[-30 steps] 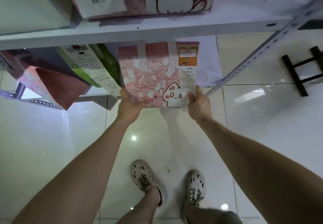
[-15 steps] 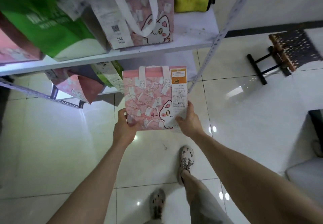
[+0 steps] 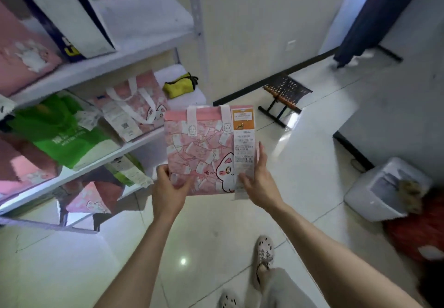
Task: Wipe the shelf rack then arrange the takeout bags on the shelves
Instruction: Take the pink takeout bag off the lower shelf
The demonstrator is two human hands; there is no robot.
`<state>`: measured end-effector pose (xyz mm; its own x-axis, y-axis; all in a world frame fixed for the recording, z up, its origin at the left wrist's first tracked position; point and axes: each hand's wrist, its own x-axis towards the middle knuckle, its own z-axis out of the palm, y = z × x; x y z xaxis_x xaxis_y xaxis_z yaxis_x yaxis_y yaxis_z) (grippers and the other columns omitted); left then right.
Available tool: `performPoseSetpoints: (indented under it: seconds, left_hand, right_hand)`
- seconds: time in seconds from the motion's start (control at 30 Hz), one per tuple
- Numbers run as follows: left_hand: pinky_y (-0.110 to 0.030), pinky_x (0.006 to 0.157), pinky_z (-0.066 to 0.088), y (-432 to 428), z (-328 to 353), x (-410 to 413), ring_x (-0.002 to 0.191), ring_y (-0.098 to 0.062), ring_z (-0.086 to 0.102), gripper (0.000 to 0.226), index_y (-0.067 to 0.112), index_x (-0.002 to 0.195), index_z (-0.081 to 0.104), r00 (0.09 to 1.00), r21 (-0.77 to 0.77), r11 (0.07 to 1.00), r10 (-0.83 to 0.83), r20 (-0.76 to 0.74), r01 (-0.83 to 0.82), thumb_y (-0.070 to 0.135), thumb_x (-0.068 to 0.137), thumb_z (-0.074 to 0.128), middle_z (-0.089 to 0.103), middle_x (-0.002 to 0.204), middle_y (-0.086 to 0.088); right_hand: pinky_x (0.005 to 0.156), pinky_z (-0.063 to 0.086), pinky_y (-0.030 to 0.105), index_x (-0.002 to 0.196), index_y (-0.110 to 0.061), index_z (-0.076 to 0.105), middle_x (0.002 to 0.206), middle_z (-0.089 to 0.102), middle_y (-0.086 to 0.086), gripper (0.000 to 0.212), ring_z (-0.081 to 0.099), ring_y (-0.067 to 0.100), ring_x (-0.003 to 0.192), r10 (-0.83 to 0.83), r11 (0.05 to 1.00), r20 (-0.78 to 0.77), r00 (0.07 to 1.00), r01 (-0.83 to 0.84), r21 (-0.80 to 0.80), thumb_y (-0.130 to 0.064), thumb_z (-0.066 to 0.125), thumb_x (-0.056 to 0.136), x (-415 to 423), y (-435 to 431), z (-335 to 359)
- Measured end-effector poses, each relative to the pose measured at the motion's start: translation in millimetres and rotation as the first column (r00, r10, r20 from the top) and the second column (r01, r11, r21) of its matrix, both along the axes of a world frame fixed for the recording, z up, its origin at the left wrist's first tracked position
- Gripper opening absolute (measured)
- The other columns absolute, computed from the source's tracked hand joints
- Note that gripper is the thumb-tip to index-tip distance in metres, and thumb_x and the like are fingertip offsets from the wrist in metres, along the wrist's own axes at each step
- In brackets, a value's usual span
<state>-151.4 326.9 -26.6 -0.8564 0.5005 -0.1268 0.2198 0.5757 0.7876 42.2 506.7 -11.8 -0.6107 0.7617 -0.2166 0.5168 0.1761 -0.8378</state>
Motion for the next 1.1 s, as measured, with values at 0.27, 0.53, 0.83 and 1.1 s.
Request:
performPoseSetpoints:
  seconds: [0.27,0.53,0.83,1.1]
  left_hand:
    - [-0.033,0.077,0.059,175,69,67,0.101,-0.015,0.076,0.066,0.034,0.125,0.045,0.920,0.103,0.915,-0.383,-0.085,0.390,0.054,0.083,0.092,0.073,0.118,0.016]
    - [-0.051,0.084,0.067,370,114,166,0.093,-0.007,0.079,0.067,0.049,0.115,0.048,0.801,0.258,0.763,-0.593,-0.088,0.593,0.062,0.066,0.093,0.075,0.108,0.026]
    - [-0.055,0.080,0.069,555,169,250,0.103,-0.024,0.079,0.086,0.035,0.130,0.045,0.644,0.310,0.583,-0.751,-0.148,0.751,0.071,0.067,0.090,0.074,0.120,0.000]
    - [-0.051,0.080,0.070,765,204,275,0.093,-0.018,0.081,0.067,0.033,0.124,0.044,0.538,0.392,0.413,-0.787,-0.302,0.822,0.043,0.081,0.094,0.074,0.115,0.005]
  right_hand:
    - [0.094,0.060,0.054,0.159,-0.059,-0.004,0.132,0.071,-0.003,0.099,0.073,0.033,0.105,-0.330,0.935,-0.078,0.941,0.337,0.106,-0.024,0.065,0.097,129,116,67]
    - [0.087,0.053,0.038,0.152,-0.038,0.031,0.127,0.070,-0.007,0.068,0.070,0.023,0.109,-0.530,0.806,-0.130,0.838,0.545,0.232,-0.029,0.069,0.097,265,250,111]
    - [0.104,0.056,0.057,0.152,-0.032,0.036,0.143,0.064,-0.007,0.061,0.066,0.024,0.125,-0.664,0.668,-0.198,0.721,0.691,0.277,-0.033,0.068,0.100,355,371,164]
    - [0.102,0.060,0.050,0.148,-0.029,0.043,0.140,0.065,-0.008,0.055,0.067,0.019,0.125,-0.705,0.484,-0.360,0.611,0.786,0.386,-0.023,0.070,0.099,370,516,207]
